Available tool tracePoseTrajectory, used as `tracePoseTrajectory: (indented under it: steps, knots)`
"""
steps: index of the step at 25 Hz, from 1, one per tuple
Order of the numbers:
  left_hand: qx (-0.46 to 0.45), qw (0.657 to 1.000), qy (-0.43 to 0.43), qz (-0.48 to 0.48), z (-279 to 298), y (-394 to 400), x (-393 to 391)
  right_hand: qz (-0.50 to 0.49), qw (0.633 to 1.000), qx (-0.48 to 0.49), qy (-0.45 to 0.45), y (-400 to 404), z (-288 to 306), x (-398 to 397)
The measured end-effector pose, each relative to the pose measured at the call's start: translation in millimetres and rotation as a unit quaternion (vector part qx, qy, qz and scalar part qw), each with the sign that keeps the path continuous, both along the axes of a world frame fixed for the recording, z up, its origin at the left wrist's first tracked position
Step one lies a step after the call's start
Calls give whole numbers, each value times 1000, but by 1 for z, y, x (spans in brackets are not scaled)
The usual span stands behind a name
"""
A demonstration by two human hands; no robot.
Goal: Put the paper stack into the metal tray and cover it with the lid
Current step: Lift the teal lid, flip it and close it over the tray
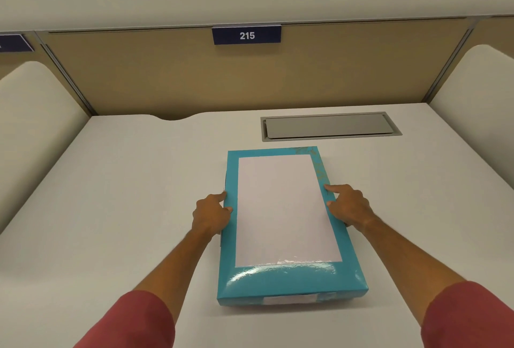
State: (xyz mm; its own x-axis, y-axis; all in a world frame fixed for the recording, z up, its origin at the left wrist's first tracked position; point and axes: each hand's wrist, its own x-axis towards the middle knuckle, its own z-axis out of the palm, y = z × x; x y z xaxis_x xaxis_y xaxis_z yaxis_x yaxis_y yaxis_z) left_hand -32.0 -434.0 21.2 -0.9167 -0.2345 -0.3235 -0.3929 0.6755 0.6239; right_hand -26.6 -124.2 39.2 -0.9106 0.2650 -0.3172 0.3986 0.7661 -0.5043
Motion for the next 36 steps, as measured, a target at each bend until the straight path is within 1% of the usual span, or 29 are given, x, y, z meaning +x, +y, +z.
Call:
tracePoseTrajectory:
  steps: [3,6,8,10,11,13,15,16,18,20,22,26,29,32,34,36]
  knots:
    - [-3,1000,-16,3,-5,-1,-3,6,1000,9,-6,-1,-6,-1]
    - [17,999,-25,8,-7,-2,-2,14,999,35,4,-3,-9,0]
    - [1,1000,-22,-8,-5,-2,-2,30,998,60,-2,-4,-9,0]
    - [-61,996,2,-59,-4,-4,0,60,994,96,-12,-8,-7,2]
    - [-85,992,27,-94,-3,-5,3,83,990,111,-11,-10,-6,5]
    - [-89,977,49,-189,1,-6,16,161,982,98,-15,-15,0,14]
    - [-91,951,10,-296,3,-3,31,253,963,75,-60,-22,5,26]
    - [-107,936,-14,-335,3,-1,38,287,950,78,-92,-24,7,32]
    - [-148,913,-49,-377,2,3,48,328,928,98,-145,-28,7,42]
    - [-178,901,-70,-390,2,8,51,342,917,119,-170,-31,8,48]
    - [-194,895,-75,-393,2,10,54,345,913,135,-171,-34,8,53]
    - [-204,897,-68,-386,-5,14,57,344,913,160,-149,-38,5,58]
    - [-212,894,-66,-389,-7,13,56,347,911,165,-149,-38,2,55]
    - [-225,895,-45,-383,-4,13,47,333,922,151,-129,-35,1,41]
    - [-220,903,-22,-367,-2,12,35,311,935,140,-95,-34,0,25]
    - [-193,917,-23,-348,0,11,16,287,945,143,-62,-32,0,4]
